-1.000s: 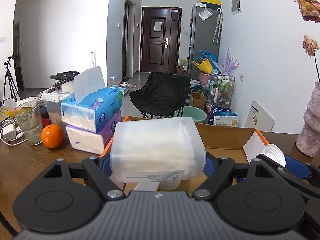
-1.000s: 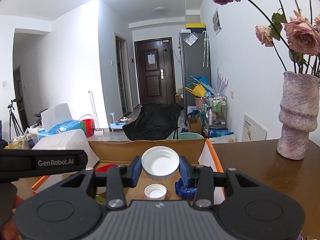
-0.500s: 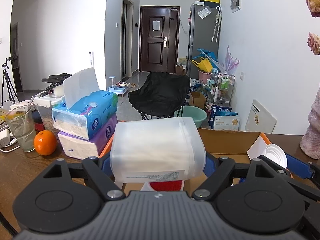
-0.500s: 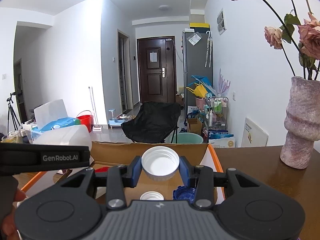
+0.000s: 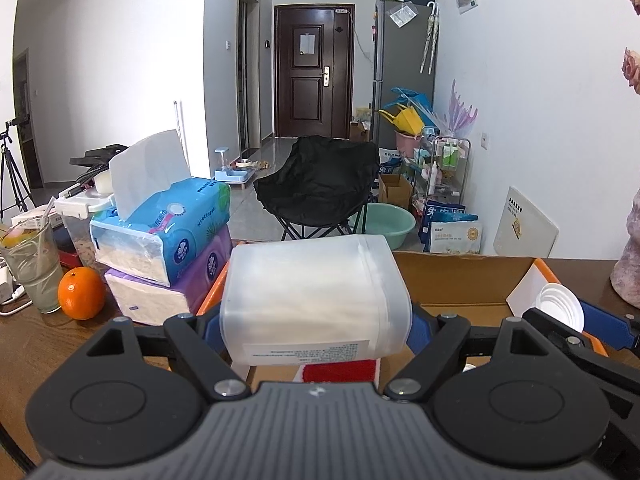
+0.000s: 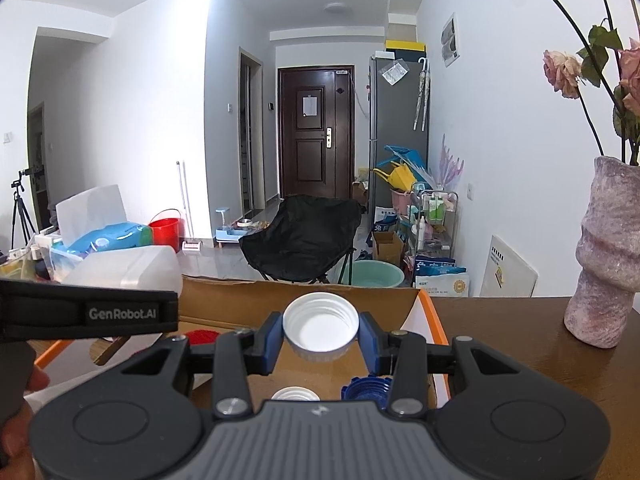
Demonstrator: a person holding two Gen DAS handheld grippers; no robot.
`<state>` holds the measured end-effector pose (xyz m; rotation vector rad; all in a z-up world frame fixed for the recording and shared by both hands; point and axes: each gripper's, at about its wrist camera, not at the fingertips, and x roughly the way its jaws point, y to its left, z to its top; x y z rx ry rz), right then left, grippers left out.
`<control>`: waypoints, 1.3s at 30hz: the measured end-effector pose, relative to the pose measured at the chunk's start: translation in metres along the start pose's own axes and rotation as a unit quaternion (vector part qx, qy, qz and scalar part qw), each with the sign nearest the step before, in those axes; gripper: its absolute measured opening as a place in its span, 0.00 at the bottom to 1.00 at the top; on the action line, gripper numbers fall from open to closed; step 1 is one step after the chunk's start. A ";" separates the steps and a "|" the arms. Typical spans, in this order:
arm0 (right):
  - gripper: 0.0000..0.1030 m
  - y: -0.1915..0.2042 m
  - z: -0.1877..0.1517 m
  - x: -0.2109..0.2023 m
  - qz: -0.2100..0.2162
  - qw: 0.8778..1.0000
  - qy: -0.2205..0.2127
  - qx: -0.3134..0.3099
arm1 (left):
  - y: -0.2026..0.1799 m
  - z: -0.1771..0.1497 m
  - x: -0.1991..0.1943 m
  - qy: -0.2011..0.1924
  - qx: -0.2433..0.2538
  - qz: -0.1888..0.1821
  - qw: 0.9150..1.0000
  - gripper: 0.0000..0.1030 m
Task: Organize rigid objects
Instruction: 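Lower both items into the box and open both tools to release them, then move both tools back over the table toward the white tape roll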
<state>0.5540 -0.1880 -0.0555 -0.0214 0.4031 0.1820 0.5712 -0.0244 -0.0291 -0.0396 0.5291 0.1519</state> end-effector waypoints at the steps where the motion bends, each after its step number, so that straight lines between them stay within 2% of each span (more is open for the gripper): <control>1: 0.38 0.000 0.000 0.000 0.000 1.000 0.001 0.000 | 0.000 0.000 0.000 0.001 0.001 -0.001 1.000 0.82; 5: 0.40 0.002 -0.002 0.004 -0.006 1.000 0.015 -0.010 | 0.002 0.000 0.002 0.008 -0.001 -0.004 1.000 0.85; 7: 0.54 0.002 -0.002 0.005 -0.014 1.000 0.023 -0.013 | 0.002 0.000 0.002 0.007 0.002 -0.001 1.000 0.97; 9: 0.83 0.001 -0.003 0.006 -0.022 0.999 0.026 -0.012 | 0.004 0.000 0.001 0.001 0.001 0.008 1.000 1.00; 13: 0.88 0.000 -0.002 0.004 -0.032 0.999 0.021 -0.007 | 0.008 0.000 0.002 0.009 -0.009 0.006 1.000 1.00; 15: 0.96 -0.001 -0.003 0.004 -0.033 0.999 0.023 -0.004 | 0.009 0.001 0.003 0.012 -0.011 0.007 1.000 1.00; 26: 1.00 -0.003 -0.002 0.007 -0.037 0.999 0.027 -0.004 | 0.010 0.001 0.003 0.016 -0.017 0.008 1.000 1.00; 39: 1.00 -0.002 0.000 0.000 -0.038 0.999 0.023 -0.007 | 0.010 0.000 -0.006 0.013 -0.010 0.002 1.000 1.00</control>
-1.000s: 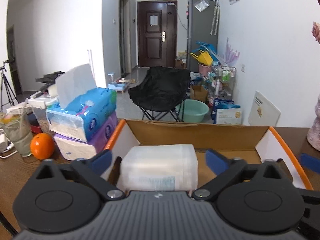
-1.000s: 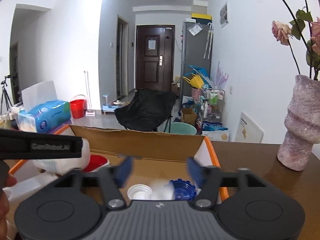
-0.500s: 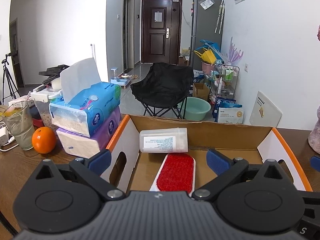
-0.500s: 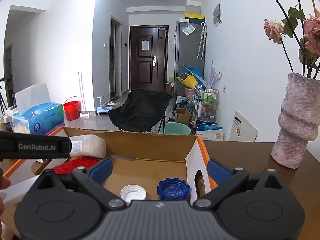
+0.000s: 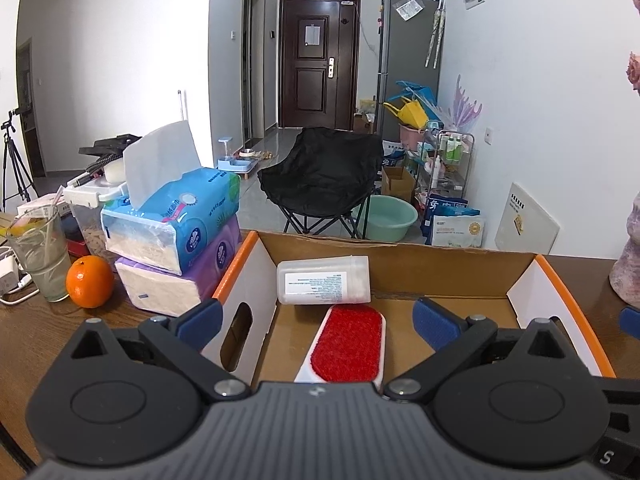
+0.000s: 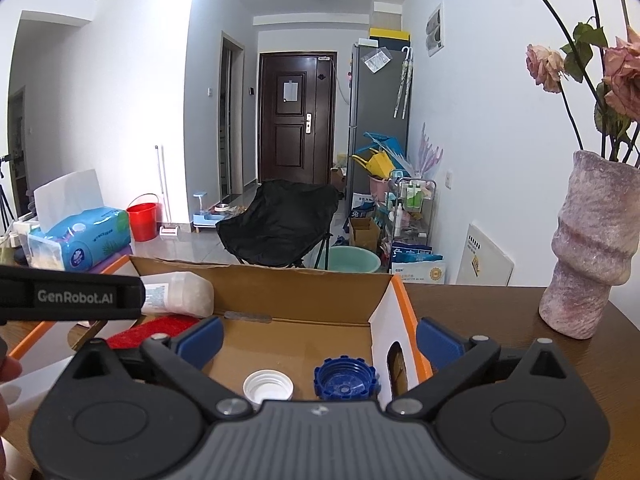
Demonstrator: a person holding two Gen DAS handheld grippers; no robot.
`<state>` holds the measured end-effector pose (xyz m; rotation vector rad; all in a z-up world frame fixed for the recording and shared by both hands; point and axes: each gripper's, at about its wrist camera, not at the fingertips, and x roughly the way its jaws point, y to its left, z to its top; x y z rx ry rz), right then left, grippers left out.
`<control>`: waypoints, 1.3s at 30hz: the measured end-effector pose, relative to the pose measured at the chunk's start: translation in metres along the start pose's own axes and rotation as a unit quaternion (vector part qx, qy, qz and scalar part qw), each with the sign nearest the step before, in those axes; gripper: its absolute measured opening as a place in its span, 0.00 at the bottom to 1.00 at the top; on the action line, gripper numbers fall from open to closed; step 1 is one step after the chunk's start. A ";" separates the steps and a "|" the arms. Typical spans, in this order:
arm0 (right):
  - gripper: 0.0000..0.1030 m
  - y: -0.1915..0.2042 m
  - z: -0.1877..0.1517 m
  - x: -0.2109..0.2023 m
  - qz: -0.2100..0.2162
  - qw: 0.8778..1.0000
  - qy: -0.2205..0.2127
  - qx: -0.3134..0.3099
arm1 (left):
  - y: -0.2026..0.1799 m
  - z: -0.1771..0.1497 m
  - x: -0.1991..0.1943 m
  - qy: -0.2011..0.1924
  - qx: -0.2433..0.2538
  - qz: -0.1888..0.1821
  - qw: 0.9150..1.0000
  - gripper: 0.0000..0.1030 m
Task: Organize rigid objects
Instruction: 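Move both tools back over the table toward the white tape roll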
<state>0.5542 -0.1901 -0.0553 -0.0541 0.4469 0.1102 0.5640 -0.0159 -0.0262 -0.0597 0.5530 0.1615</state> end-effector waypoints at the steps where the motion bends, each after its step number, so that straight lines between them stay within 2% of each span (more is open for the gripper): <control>1: 1.00 0.000 0.000 -0.001 -0.001 1.000 0.000 0.000 | 0.001 0.000 -0.002 -0.001 0.000 0.000 1.000 1.00; 20: 1.00 -0.004 -0.005 -0.053 0.006 1.000 -0.020 -0.003 | 0.015 -0.016 -0.051 -0.016 -0.009 -0.006 1.000 1.00; 39: 1.00 -0.003 -0.033 -0.113 -0.003 1.000 -0.013 0.005 | 0.031 -0.050 -0.115 -0.013 -0.011 -0.012 1.000 1.00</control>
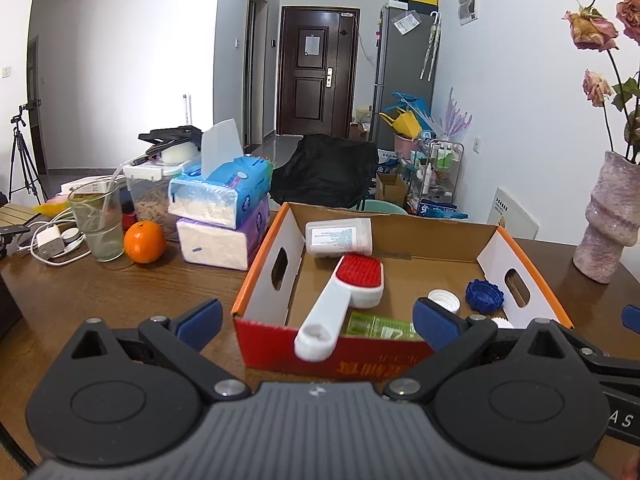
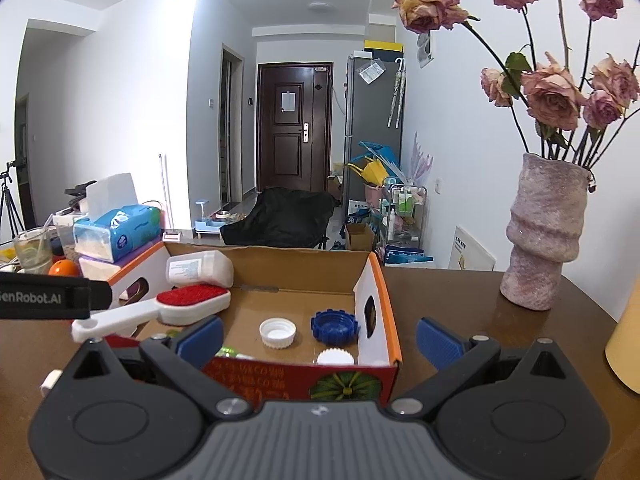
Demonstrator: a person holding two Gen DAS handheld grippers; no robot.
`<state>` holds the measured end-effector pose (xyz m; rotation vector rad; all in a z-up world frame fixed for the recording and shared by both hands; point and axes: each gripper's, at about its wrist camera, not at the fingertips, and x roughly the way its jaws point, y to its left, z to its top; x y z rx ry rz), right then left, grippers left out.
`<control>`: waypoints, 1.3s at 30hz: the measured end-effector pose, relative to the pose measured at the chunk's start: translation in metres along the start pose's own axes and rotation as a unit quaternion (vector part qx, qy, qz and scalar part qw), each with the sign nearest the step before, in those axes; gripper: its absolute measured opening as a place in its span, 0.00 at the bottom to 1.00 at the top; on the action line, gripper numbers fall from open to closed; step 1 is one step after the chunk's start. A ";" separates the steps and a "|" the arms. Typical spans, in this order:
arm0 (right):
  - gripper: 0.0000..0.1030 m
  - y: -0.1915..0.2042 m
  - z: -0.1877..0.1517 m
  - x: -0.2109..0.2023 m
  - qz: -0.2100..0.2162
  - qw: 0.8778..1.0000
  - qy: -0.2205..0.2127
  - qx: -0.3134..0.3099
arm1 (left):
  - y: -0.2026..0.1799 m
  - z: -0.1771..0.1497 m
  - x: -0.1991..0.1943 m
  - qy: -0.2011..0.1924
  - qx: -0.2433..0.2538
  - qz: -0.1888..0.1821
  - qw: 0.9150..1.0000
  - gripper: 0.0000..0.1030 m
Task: Organize rigid objects
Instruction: 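Move both tools back over the table toward the white tape roll, then grasp the white spray bottle with the right tool while the left tool approaches the tape roll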
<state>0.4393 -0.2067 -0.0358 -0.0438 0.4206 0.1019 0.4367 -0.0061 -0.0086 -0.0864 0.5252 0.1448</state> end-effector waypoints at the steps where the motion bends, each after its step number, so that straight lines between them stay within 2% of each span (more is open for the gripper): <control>1: 1.00 0.000 -0.001 -0.003 0.000 1.000 0.000 0.000 | 0.002 -0.002 -0.003 0.001 0.000 0.001 1.000 1.00; 10: 1.00 0.006 -0.011 -0.032 0.002 1.000 0.000 0.001 | 0.009 -0.016 -0.031 0.005 0.002 0.003 1.000 1.00; 20: 1.00 0.004 -0.028 -0.058 -0.014 1.000 0.008 0.006 | 0.016 -0.036 -0.055 0.006 0.006 -0.003 1.000 1.00; 39: 1.00 0.011 -0.060 -0.085 -0.029 0.999 0.034 0.001 | 0.039 -0.068 -0.073 0.025 0.006 -0.011 1.000 1.00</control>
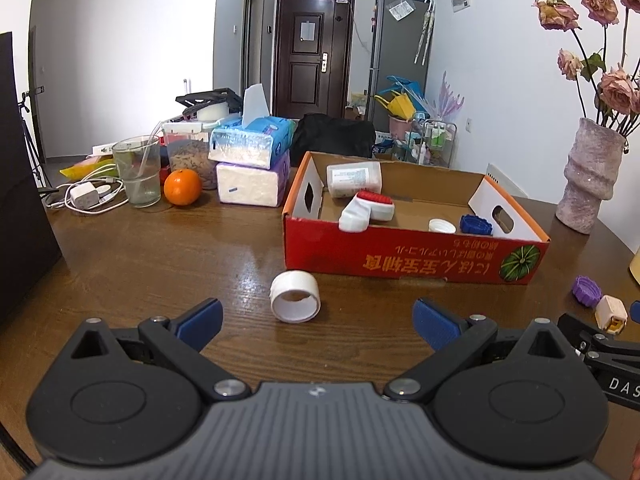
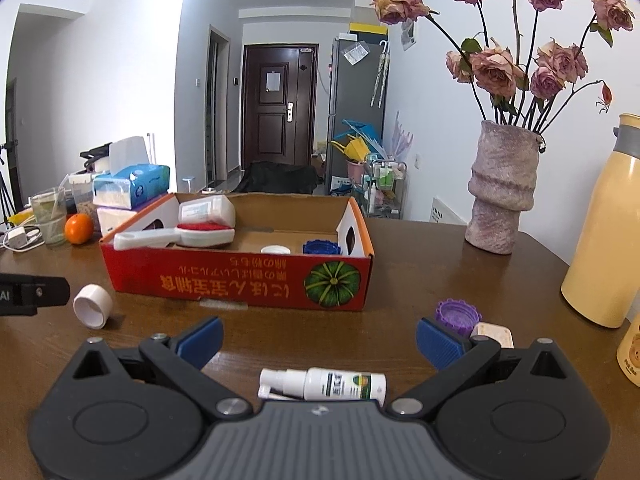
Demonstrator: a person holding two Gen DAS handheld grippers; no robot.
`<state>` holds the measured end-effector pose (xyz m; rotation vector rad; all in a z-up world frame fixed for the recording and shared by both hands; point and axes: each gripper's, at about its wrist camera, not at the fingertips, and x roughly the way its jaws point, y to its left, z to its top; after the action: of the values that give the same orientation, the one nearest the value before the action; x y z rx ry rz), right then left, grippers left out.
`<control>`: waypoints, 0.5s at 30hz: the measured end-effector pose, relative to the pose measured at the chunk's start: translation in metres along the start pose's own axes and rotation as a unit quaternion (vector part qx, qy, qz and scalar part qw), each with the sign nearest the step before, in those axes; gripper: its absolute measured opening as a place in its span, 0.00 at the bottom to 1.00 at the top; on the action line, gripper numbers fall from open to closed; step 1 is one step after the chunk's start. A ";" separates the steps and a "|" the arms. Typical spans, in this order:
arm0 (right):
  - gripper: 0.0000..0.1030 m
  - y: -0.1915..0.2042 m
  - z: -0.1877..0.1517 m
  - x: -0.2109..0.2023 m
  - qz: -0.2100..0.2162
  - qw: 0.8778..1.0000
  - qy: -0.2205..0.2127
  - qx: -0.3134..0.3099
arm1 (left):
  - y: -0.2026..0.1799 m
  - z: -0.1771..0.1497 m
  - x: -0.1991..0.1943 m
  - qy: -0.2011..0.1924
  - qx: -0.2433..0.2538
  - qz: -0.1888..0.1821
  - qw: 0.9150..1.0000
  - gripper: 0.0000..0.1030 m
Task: Organize rigid objects
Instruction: 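Grasp the white spray bottle with the right tool while the left tool approaches the tape roll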
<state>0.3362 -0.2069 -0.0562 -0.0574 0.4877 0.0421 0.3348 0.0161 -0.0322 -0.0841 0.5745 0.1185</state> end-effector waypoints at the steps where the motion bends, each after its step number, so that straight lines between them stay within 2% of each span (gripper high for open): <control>1: 1.00 0.000 -0.001 0.000 -0.001 1.000 0.002 0.000 | 0.001 -0.001 0.000 0.001 0.000 0.000 1.000 1.00; 10: 1.00 0.000 -0.017 0.003 -0.010 1.000 0.024 0.006 | 0.009 -0.010 0.007 0.015 0.003 0.002 1.000 1.00; 15: 1.00 0.000 -0.024 0.020 -0.008 0.999 0.047 0.015 | 0.013 -0.012 0.014 0.025 -0.003 0.001 1.000 1.00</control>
<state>0.3424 -0.2083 -0.0865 -0.0345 0.5813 0.0160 0.3383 0.0286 -0.0499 -0.0929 0.6250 0.1206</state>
